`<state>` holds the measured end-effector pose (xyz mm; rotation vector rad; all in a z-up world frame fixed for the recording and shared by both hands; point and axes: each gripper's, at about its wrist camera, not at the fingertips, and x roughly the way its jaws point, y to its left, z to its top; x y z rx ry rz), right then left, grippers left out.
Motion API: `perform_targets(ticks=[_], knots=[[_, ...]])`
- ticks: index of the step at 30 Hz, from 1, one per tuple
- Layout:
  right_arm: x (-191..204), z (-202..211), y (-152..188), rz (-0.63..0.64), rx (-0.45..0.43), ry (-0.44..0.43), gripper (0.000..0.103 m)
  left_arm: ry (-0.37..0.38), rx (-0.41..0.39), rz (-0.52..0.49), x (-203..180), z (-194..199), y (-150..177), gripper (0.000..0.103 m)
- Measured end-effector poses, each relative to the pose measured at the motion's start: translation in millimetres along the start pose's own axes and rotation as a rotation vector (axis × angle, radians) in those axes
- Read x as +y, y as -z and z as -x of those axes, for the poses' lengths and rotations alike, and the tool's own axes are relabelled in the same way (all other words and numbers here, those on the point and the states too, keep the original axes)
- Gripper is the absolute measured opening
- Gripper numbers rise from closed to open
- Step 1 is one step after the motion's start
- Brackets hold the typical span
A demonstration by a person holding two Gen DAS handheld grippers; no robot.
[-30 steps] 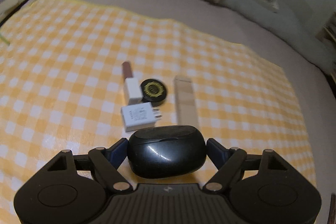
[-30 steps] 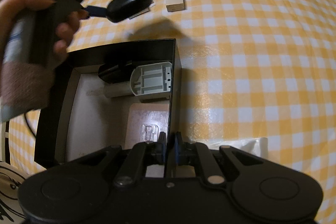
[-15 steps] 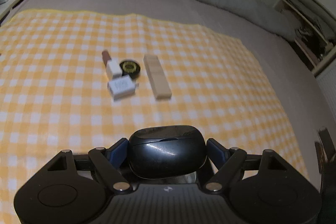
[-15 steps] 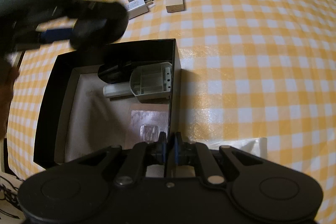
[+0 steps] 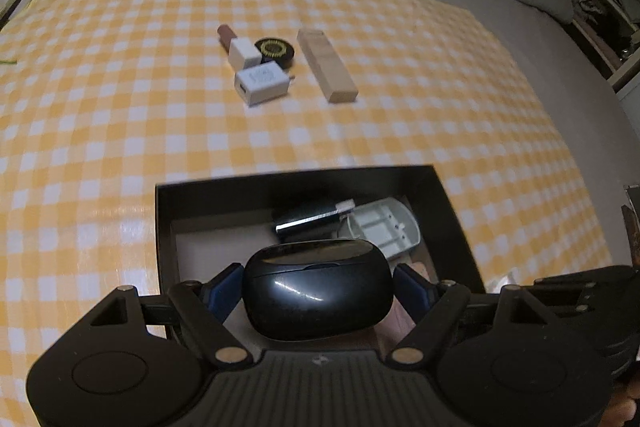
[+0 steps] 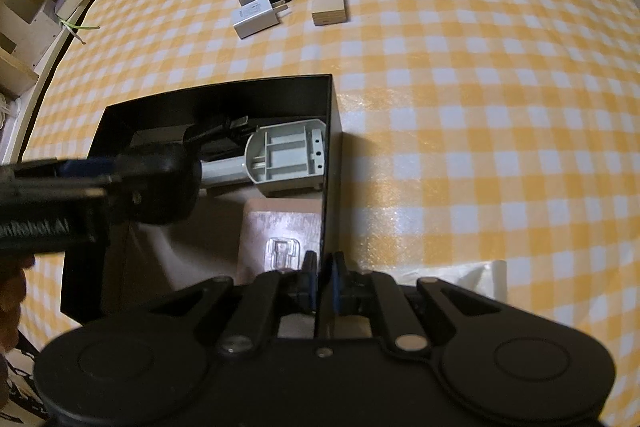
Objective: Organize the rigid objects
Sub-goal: 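Carry the black earbud case with the left tool into the box and release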
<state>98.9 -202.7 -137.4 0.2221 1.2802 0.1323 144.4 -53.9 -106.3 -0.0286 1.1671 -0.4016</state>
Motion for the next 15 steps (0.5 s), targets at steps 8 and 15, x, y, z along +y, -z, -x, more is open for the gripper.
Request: perform_targets(ticks=[8, 15], knots=[[-0.4, 1.2, 0.6, 0.008, -0.005, 0.005, 0.007, -0.052, 0.045, -0.001, -4.1, -16.4, 10.0, 0.081], [-1.3, 1.5, 0.9, -0.007, -0.001, -0.002, 0.008, -0.092, 0.048, -0.027, -11.1, -21.7, 11.5, 0.081]])
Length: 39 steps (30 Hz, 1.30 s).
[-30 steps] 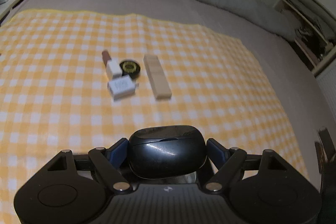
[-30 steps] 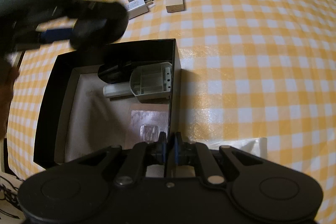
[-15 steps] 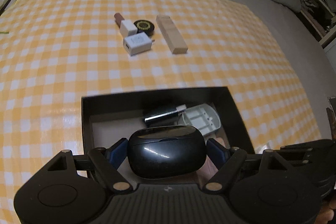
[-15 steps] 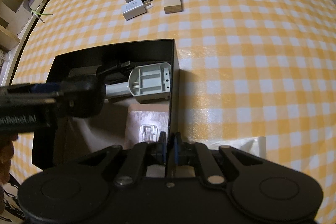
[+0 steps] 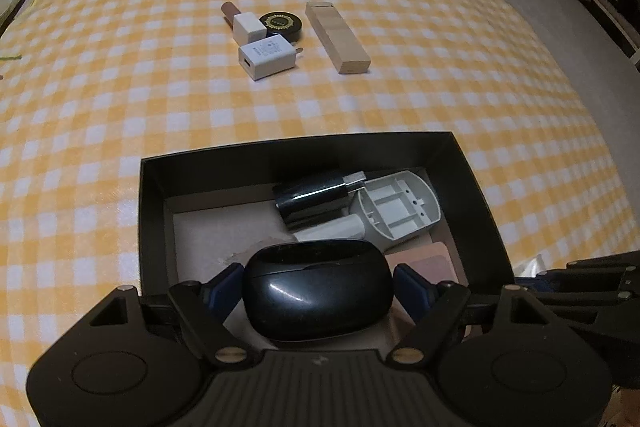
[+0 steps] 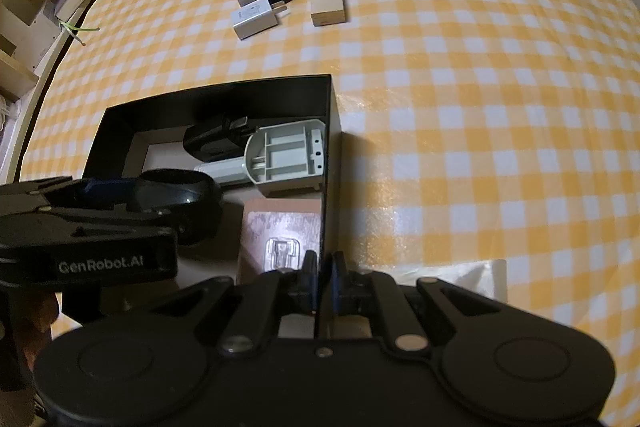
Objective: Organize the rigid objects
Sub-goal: 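Carry the black earbud case with the left tool into the box and release, then reach the left tool to the beige wooden block and grasp it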
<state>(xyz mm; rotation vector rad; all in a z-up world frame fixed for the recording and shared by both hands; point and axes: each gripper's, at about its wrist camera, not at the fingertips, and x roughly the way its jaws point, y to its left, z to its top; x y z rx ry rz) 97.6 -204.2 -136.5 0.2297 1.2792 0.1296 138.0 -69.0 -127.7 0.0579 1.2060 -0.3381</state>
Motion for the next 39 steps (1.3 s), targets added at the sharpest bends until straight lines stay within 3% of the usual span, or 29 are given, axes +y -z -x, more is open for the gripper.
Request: perform_targets(ticks=[8, 12, 22, 39], knots=[[-1.3, 0.4, 0.4, -0.007, 0.002, -0.002, 0.008, -0.012, -0.005, 0.013, -0.2, -3.1, -3.0, 0.082], [-0.7, -0.3, 0.9, -0.006, 0.005, 0.001, 0.008, 0.004, 0.002, 0.012, 4.7, -2.9, -4.8, 0.09], [1.9, -1.6, 1.2, 0.002, 0.005, 0.005, 0.008, 0.014, -0.001, 0.053, 9.9, 5.4, -5.2, 0.091], [1.6, -2.5, 0.7, 0.002, 0.006, 0.006, 0.008, 0.076, -0.107, 0.087, 1.0, 50.3, -15.9, 0.103]])
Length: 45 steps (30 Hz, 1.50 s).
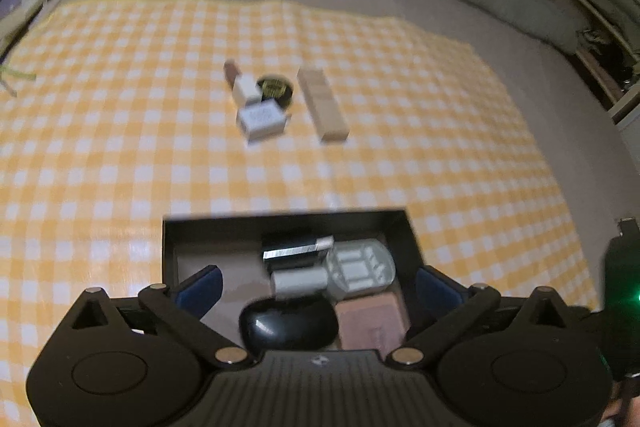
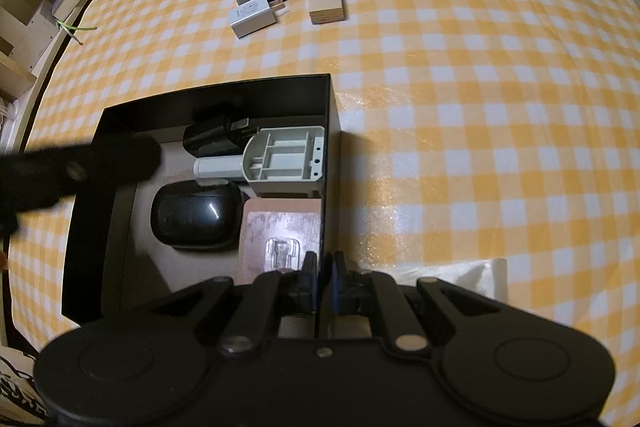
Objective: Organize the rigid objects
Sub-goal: 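Reach the left tool to the beige wooden block and grasp it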
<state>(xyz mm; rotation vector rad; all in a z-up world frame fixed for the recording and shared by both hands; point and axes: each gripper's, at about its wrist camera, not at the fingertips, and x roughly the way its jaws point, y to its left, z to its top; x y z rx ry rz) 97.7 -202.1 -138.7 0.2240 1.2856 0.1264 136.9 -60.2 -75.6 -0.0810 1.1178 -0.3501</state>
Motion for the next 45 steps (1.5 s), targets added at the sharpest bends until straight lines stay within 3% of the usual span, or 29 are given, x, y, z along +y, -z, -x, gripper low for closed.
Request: perform_targets(ticks=[8, 16, 26, 31, 38, 45], knots=[[0.9, -0.4, -0.4, 0.007, -0.002, 0.004, 0.008, -0.02, -0.156, -0.032, -6.9, 29.2, -26.6, 0.103], [0.8, 0.0, -0.7, 0.019, -0.004, 0.006, 0.008, -0.055, -0.266, 0.03, -15.6, 11.7, -66.1, 0.103], [1.4, 0.7, 1.4, 0.038, -0.005, 0.002, 0.008, -0.034, -0.229, 0.082, -31.7, -64.7, -104.5, 0.101], [2.6, 0.7, 1.5, 0.034, -0.006, 0.003, 0.008, -0.022, -0.198, 0.086, -33.1, -103.5, -118.2, 0.086], [3.1, 0.7, 0.5, 0.037, -0.004, 0.005, 0.008, 0.016, -0.156, 0.186, -14.7, -147.4, -133.7, 0.08], [1.7, 0.1, -1.1, 0.034, 0.0, 0.001, 0.008, 0.048, -0.141, 0.193, -10.1, -178.6, -148.1, 0.067]])
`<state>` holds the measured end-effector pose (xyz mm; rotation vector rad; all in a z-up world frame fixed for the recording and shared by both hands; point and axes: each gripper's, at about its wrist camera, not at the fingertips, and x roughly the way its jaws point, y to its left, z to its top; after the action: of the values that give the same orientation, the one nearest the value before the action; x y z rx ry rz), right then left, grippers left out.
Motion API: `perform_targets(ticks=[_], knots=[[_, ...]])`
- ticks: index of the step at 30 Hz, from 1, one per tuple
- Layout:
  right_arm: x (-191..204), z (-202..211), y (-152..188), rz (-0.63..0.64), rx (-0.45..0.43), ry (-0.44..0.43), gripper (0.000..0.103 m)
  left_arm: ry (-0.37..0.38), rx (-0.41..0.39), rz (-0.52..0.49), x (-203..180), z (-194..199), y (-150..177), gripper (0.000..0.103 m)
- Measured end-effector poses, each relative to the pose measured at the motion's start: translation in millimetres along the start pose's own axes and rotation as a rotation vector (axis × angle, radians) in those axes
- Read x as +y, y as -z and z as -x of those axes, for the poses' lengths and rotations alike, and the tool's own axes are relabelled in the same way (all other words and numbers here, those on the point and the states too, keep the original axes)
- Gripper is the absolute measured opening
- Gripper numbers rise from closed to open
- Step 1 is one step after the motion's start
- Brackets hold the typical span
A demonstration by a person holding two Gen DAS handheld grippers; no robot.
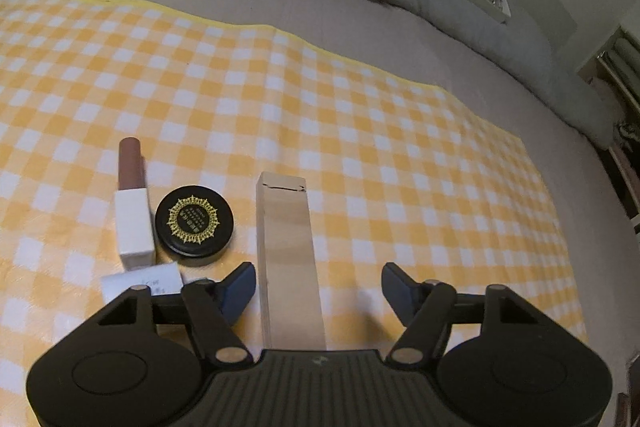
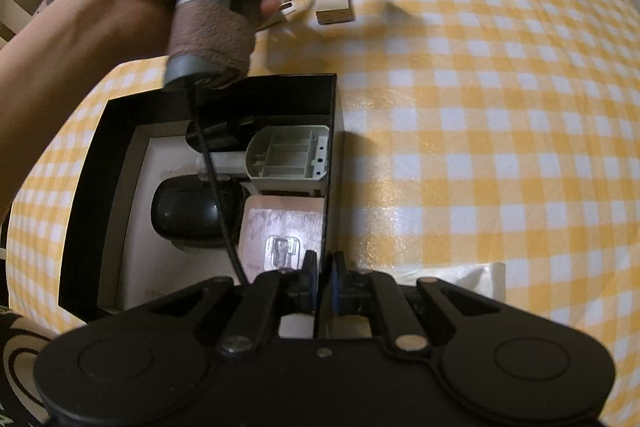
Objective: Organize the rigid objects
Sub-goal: 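Reach the left tool to the beige wooden block and grasp it, then carry the beige block with the left tool into the box and lower it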
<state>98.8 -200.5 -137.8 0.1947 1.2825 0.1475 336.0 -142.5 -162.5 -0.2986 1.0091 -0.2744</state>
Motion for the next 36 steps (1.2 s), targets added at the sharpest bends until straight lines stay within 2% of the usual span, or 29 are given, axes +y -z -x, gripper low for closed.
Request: perform_targets(ticks=[9, 11, 13, 15, 17, 21, 25, 31, 36], knots=[[-2.6, -0.5, 0.0, -0.008, 0.003, -0.008, 0.008, -0.069, -0.012, -0.019, 0.7, -29.9, -1.3, 0.065], [-3.2, -0.9, 0.0, -0.013, 0.006, -0.011, 0.008, -0.066, -0.018, -0.013, -1.1, -31.2, -2.0, 0.06], [-3.1, -1.5, -0.1, -0.012, 0.006, -0.011, 0.008, -0.071, -0.009, -0.028, -3.9, -33.6, -1.7, 0.046], [-3.0, -1.4, -0.1, -0.009, 0.005, -0.009, 0.008, -0.108, 0.004, -0.059, -7.6, -34.5, -1.7, 0.037], [-2.1, -1.6, 0.3, -0.008, 0.004, -0.008, 0.008, -0.145, 0.015, -0.104, -8.8, -34.5, -2.0, 0.037], [-2.1, -2.7, 0.5, -0.01, 0.005, -0.007, 0.008, -0.148, 0.029, -0.153, -8.2, -30.2, 0.4, 0.037], [-2.9, -3.7, -0.4, -0.014, 0.008, -0.009, 0.008, -0.117, 0.034, -0.152, -9.4, -18.2, 0.4, 0.036], [-3.3, -3.5, -1.4, -0.013, 0.01, -0.01, 0.008, -0.042, 0.006, -0.183, -17.6, 22.5, 2.4, 0.036], [-2.4, -2.8, 0.3, -0.006, 0.003, -0.007, 0.008, -0.013, 0.008, -0.206, -14.5, 52.4, 9.5, 0.036]])
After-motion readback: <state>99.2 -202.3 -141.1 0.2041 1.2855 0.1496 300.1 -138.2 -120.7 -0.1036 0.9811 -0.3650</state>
